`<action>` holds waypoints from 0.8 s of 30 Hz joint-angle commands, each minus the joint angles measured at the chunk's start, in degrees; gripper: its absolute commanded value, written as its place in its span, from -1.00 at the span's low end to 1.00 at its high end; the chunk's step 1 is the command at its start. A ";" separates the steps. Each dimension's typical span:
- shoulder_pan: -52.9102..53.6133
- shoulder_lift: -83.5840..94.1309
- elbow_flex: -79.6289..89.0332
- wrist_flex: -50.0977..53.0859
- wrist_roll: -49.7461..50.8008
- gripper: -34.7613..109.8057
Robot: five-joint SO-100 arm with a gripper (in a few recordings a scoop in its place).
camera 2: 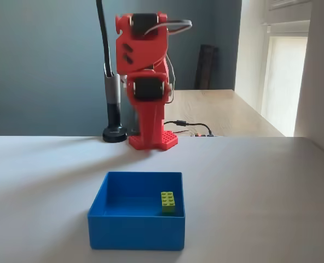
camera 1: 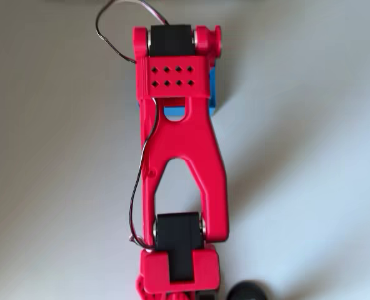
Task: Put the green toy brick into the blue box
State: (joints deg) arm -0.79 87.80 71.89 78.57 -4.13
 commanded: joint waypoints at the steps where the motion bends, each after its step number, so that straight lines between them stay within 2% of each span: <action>1: -2.37 3.16 -4.92 2.90 -0.62 -0.52; 7: -2.11 7.82 -1.41 3.87 4.83 -0.52; 12: -2.29 19.25 9.93 1.85 7.56 -0.52; 17: -2.20 33.84 28.65 -6.06 7.47 -0.52; 24: -2.11 58.71 58.97 -18.54 1.76 -0.52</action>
State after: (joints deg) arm -1.85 131.66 118.56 64.78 0.09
